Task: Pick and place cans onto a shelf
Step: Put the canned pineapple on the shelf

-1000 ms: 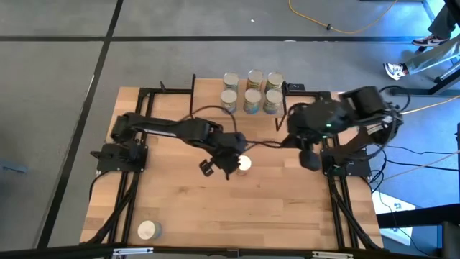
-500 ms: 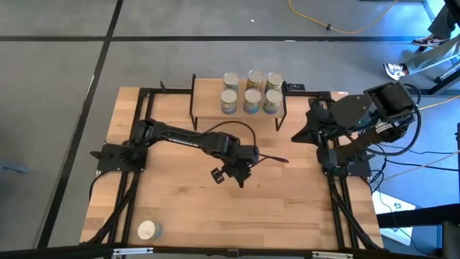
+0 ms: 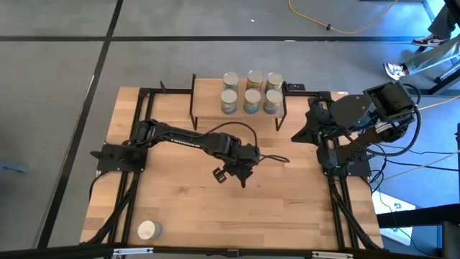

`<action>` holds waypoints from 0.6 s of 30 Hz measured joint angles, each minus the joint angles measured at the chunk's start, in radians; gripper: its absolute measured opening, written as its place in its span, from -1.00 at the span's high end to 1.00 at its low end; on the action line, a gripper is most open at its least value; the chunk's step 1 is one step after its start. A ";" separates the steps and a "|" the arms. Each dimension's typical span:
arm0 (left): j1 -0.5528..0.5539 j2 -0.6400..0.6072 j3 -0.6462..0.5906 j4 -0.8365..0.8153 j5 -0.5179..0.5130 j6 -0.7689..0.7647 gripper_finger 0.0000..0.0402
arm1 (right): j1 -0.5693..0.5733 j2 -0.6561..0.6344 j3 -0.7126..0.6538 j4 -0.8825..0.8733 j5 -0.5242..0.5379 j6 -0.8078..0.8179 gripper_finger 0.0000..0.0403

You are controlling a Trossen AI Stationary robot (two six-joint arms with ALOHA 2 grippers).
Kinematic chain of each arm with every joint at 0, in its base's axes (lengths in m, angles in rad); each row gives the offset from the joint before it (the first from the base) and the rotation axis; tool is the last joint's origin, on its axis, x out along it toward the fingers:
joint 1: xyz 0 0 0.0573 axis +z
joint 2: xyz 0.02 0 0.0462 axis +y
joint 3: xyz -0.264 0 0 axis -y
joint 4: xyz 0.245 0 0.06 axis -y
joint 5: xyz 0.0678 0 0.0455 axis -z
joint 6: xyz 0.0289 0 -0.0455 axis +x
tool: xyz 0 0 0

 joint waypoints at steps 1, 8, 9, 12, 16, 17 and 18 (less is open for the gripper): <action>0.001 0.000 0.000 -0.003 0.000 -0.010 0.66 | 0.000 0.000 0.000 0.000 0.000 -0.001 0.91; 0.002 0.025 0.003 0.000 -0.001 -0.050 0.66 | 0.000 0.000 0.000 0.000 -0.002 -0.021 0.91; 0.002 0.032 0.003 0.004 -0.001 -0.051 0.66 | 0.000 0.000 0.000 0.000 -0.002 -0.021 0.91; 0.002 0.043 0.003 -0.004 -0.008 -0.064 0.66 | 0.000 0.000 0.000 -0.001 -0.003 -0.022 0.91; 0.002 0.052 0.004 0.008 -0.024 -0.087 0.66 | 0.000 0.000 0.000 -0.001 -0.003 -0.022 0.91; 0.002 0.052 0.004 0.008 -0.027 -0.091 0.66 | 0.000 0.000 0.000 -0.001 -0.003 -0.022 0.91; 0.002 0.053 0.004 0.008 -0.034 -0.098 0.66 | 0.000 0.000 0.000 -0.001 -0.003 -0.023 0.91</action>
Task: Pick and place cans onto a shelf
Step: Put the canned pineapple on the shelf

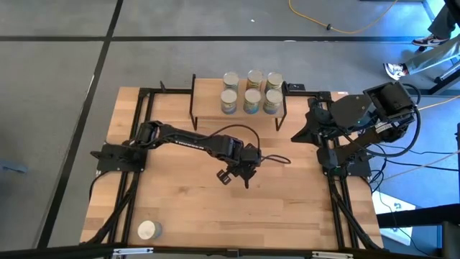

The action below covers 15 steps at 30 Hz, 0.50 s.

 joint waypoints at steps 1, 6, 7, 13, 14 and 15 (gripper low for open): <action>0.000 0.000 0.000 0.000 -0.010 -0.006 0.67 | 0.000 0.000 0.000 0.000 0.000 0.000 0.91; -0.003 0.001 0.000 -0.011 -0.060 -0.005 0.92 | 0.000 0.000 0.000 0.000 0.000 0.000 0.91; -0.005 0.001 -0.001 -0.012 -0.074 -0.009 0.96 | 0.000 0.000 0.000 0.000 0.000 0.000 0.91; -0.012 -0.014 -0.004 -0.041 -0.084 -0.012 0.99 | 0.000 0.000 0.000 0.000 0.000 0.000 0.91; -0.011 -0.019 -0.003 -0.047 -0.077 -0.018 0.99 | 0.000 0.000 0.000 0.000 0.000 0.000 0.91; -0.011 -0.025 0.005 -0.068 -0.070 -0.032 0.99 | 0.000 0.000 0.000 0.000 0.000 0.000 0.91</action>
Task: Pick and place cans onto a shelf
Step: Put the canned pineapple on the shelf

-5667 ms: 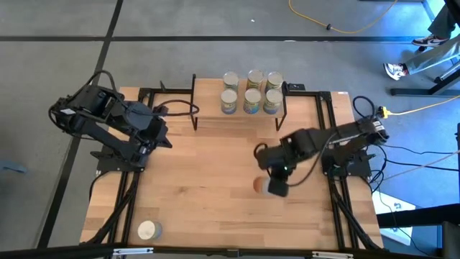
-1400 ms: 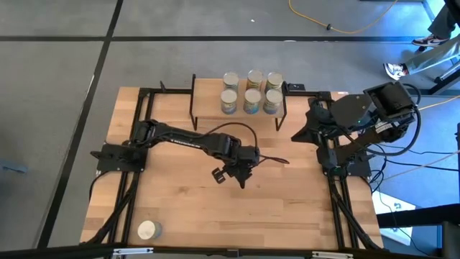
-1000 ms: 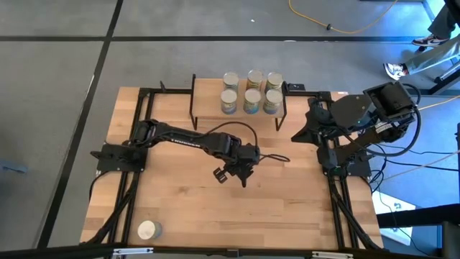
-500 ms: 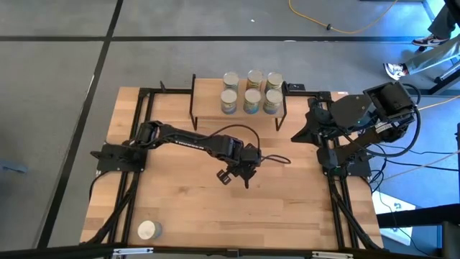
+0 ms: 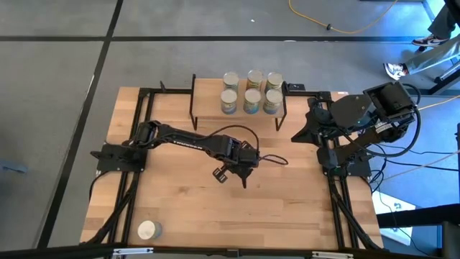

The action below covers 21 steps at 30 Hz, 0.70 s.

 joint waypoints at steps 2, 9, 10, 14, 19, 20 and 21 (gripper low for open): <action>0.000 -0.016 0.021 -0.043 0.006 -0.020 0.99 | 0.000 0.000 0.000 0.000 0.000 0.000 0.91; 0.001 -0.091 0.149 -0.177 0.004 -0.069 1.00 | 0.000 0.000 -0.001 0.000 0.000 0.000 0.91; 0.001 -0.097 0.175 -0.215 0.004 -0.085 1.00 | 0.000 0.000 -0.001 0.000 0.000 0.002 0.91; -0.001 -0.128 0.325 -0.361 -0.036 -0.146 1.00 | 0.000 0.000 -0.001 0.000 0.000 0.003 0.91; 0.000 -0.143 0.463 -0.510 -0.173 -0.230 1.00 | 0.000 0.000 -0.001 0.000 0.000 0.000 0.91; 0.003 -0.163 0.450 -0.505 -0.202 -0.239 1.00 | 0.000 0.000 -0.001 0.000 0.000 0.000 0.91; 0.007 -0.181 0.444 -0.515 -0.217 -0.251 1.00 | 0.000 0.000 -0.001 0.000 0.000 0.000 0.91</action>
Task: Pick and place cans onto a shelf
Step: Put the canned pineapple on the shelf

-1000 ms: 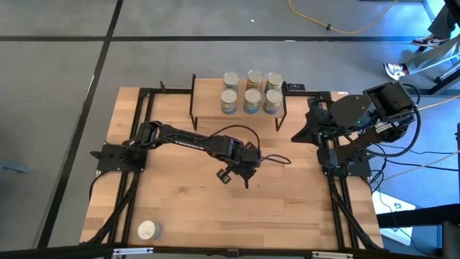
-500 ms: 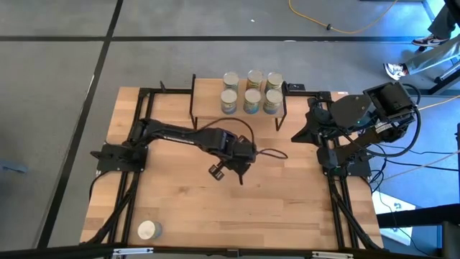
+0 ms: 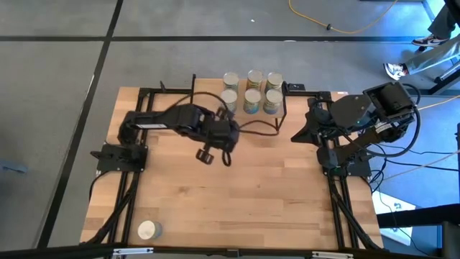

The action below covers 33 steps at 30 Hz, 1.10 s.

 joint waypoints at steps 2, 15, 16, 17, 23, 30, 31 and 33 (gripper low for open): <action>0.010 -0.016 0.000 -0.030 -0.020 -0.042 1.00 | 0.000 0.000 0.000 -0.001 0.000 -0.002 0.91; 0.116 -0.144 0.006 -0.019 -0.208 -0.110 1.00 | 0.000 0.000 0.000 0.000 0.000 -0.029 0.91; 0.134 -0.152 0.006 -0.018 -0.214 -0.109 1.00 | 0.000 0.000 0.000 0.000 0.000 -0.028 0.91; 0.153 -0.158 0.006 -0.018 -0.217 -0.109 1.00 | 0.000 0.000 0.000 0.000 0.000 -0.028 0.91; 0.322 -0.164 0.006 -0.018 -0.175 -0.068 1.00 | 0.000 0.000 0.000 0.000 0.000 -0.030 0.91; 0.544 -0.132 0.006 0.002 0.021 0.049 1.00 | 0.000 0.000 0.000 0.000 0.001 -0.044 0.91; 0.572 -0.128 0.006 0.009 0.035 0.067 1.00 | 0.000 0.000 0.000 0.000 0.001 -0.051 0.91; 0.617 -0.117 0.006 0.011 0.043 0.098 1.00 | 0.000 0.000 0.000 0.000 0.001 -0.055 0.91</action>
